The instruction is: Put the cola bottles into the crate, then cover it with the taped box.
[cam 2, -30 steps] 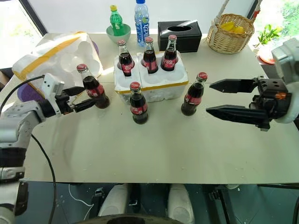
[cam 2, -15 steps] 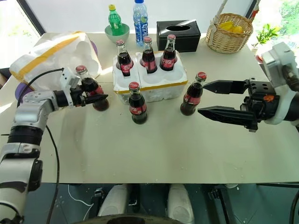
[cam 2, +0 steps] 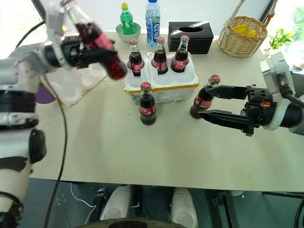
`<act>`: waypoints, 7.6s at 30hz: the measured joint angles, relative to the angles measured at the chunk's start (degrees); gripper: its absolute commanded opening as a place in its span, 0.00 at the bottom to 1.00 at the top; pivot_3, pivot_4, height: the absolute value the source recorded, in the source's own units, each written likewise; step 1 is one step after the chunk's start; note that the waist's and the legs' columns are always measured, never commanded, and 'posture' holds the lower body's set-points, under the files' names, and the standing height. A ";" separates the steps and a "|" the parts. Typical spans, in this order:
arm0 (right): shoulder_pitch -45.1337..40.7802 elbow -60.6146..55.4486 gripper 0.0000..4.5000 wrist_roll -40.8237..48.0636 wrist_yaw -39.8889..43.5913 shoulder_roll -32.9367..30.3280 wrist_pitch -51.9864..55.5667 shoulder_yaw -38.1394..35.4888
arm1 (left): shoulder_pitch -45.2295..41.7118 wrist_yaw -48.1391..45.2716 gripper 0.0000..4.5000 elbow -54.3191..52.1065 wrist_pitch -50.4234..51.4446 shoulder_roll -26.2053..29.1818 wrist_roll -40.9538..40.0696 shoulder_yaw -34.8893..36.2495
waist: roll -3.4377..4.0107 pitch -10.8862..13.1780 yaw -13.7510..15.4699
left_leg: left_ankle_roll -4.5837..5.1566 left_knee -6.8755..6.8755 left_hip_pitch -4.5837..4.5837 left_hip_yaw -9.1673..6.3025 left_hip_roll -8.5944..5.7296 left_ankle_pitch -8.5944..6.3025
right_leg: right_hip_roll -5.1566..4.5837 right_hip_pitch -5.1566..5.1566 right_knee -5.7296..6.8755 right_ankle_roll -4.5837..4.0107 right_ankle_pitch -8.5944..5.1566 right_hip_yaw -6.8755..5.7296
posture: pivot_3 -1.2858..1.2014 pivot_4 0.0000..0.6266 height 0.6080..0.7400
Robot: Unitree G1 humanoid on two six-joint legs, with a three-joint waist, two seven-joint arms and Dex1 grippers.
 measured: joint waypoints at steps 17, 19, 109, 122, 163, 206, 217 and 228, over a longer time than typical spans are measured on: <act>8.39 -7.85 1.00 9.12 -13.53 3.29 -0.30 -4.44 | -11.44 10.47 0.63 33.38 -33.82 -18.60 19.80 -3.49 | -0.04 0.00 -0.05 | 0.19 -0.06 0.06 -0.07 0.21 -0.11 | -0.05 -0.03 -0.02 -0.01 0.01 0.06 | 0.52 0.24 1.00; 8.35 -7.83 1.00 9.64 -14.50 3.36 -0.85 -4.45 | -10.95 13.13 0.63 33.66 -35.06 -20.22 20.47 -3.09 | -0.04 -0.02 -0.04 | 0.19 -0.02 0.07 -0.09 0.22 -0.11 | -0.06 -0.02 0.00 -0.01 0.01 0.06 | 0.52 0.24 1.00; 0.62 0.84 1.00 2.23 -11.65 3.21 -3.63 6.66 | 22.97 -2.15 0.62 -16.30 -8.90 -8.39 12.16 -14.03 | 0.12 -0.07 -0.25 | 0.40 0.61 -0.02 -0.10 0.36 -0.24 | 0.04 -0.01 0.33 -0.04 0.00 0.11 | 0.52 0.24 1.00; 1.34 -0.10 1.00 2.23 -10.91 3.43 -3.71 6.18 | 2.21 5.83 0.62 -4.48 7.06 -3.88 -3.84 7.72 | 0.06 0.01 -0.21 | 0.46 0.68 -0.11 -0.14 0.29 -0.27 | 0.03 -0.05 0.38 0.03 -0.02 0.08 | 0.52 0.24 1.00; 12.41 0.54 1.00 -9.75 -19.44 11.66 -6.83 2.30 | 20.43 -5.81 0.98 -36.71 21.51 16.24 -11.34 9.00 | 0.23 -0.09 -1.40 | 0.37 0.64 0.04 -0.09 0.38 -0.24 | 0.02 0.14 0.26 0.02 -0.05 0.14 | 0.52 0.24 1.00; -37.24 43.95 0.63 -44.00 -24.07 36.85 -27.68 32.90 | 32.07 13.76 1.00 -50.28 15.19 14.71 -12.72 5.66 | 0.46 0.12 -2.82 | -0.09 0.42 -0.12 0.35 0.39 0.03 | 0.23 -0.59 0.87 -0.07 -0.10 0.75 | 0.52 0.24 1.00; -39.00 53.99 0.94 -50.21 -24.34 41.49 -32.04 33.50 | 33.38 14.81 1.00 -50.50 15.17 15.33 -12.87 6.25 | 0.41 0.10 -3.43 | -0.34 0.00 0.08 0.71 0.40 0.18 | 0.23 -0.73 0.83 -0.06 -0.09 0.99 | 0.52 0.24 1.00; -36.26 32.24 1.00 -42.64 -14.82 27.69 -16.94 28.21 | 46.40 13.61 1.00 -51.71 14.94 29.16 -11.82 18.65 | 0.43 0.12 -3.17 | -0.32 -0.30 -0.04 0.83 0.46 0.17 | 0.23 -0.97 0.72 -0.07 -0.10 1.06 | 0.52 0.24 1.00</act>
